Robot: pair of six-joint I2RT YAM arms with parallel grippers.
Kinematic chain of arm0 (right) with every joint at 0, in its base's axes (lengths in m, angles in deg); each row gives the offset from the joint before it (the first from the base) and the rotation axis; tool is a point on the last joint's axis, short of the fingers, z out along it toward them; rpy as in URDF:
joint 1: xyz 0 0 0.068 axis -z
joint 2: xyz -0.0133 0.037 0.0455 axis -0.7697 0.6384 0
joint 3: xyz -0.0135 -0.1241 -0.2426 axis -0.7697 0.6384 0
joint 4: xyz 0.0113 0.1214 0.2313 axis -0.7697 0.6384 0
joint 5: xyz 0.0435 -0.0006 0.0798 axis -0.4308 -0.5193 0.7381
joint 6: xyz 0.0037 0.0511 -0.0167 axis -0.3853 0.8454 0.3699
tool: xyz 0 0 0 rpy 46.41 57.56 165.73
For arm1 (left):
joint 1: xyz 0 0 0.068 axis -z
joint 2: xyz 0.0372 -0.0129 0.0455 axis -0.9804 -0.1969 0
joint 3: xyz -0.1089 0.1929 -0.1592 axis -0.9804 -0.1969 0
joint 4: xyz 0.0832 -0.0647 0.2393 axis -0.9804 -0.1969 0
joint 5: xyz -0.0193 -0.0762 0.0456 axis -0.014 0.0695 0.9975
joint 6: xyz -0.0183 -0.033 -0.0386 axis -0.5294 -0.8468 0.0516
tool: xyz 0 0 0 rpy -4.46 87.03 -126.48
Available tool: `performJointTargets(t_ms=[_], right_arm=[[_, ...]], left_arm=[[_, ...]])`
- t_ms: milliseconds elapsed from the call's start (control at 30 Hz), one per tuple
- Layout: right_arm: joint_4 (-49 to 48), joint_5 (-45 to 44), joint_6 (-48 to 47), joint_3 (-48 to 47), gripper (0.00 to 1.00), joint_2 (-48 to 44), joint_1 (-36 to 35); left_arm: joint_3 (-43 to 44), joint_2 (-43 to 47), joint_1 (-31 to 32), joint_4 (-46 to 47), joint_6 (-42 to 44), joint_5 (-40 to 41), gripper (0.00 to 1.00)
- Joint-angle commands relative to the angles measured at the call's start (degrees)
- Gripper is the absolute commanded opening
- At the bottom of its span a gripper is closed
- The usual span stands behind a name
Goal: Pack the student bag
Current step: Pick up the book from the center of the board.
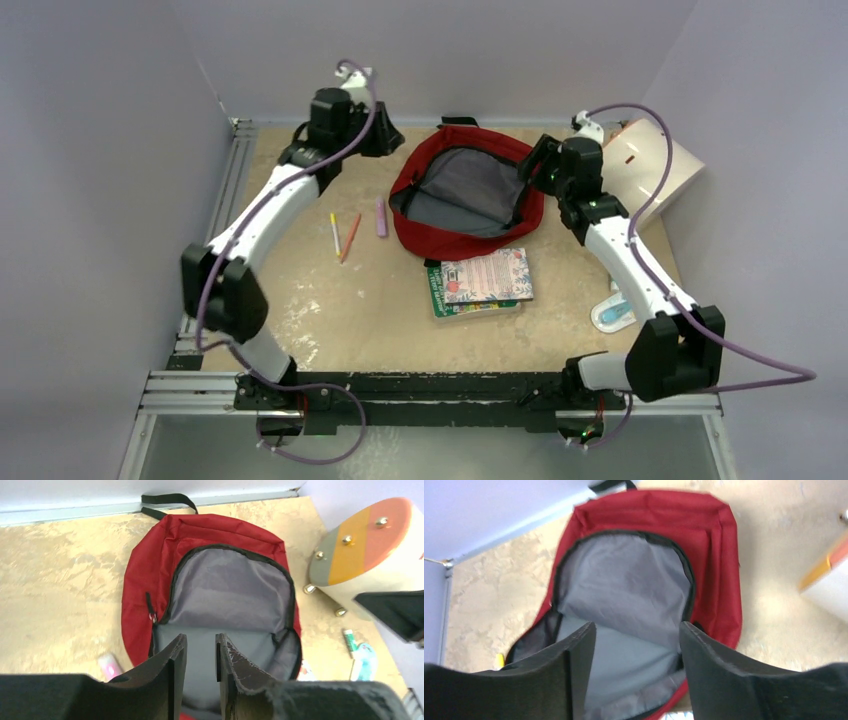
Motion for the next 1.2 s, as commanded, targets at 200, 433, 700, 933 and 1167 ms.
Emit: performJointTargets(t_ms=[200,433,700,933,1167], right_arm=[[-0.05,6.22,6.27,12.47,0.79,-11.52,0.48],[1.32,12.89,6.16,16.98,0.80,-12.26,0.41],[6.86,3.70,12.44,23.42,0.77,-16.04,0.48],[7.78,1.38,11.91,28.75,0.77,-18.36,0.55],[5.39,1.80,17.88,33.72,0.81,-18.39,0.47]], left_arm=[[-18.70,19.06,-3.50,-4.95,-1.07,-3.40,0.50],[-29.07,26.46,0.89,-7.95,-3.66,-2.88,0.62],[-36.81,27.55,13.68,-6.63,-10.48,2.20,0.62],[-37.44,20.07,20.20,0.75,-13.55,0.77,0.61],[-32.75,10.71,24.91,1.25,-13.14,4.61,0.58]])
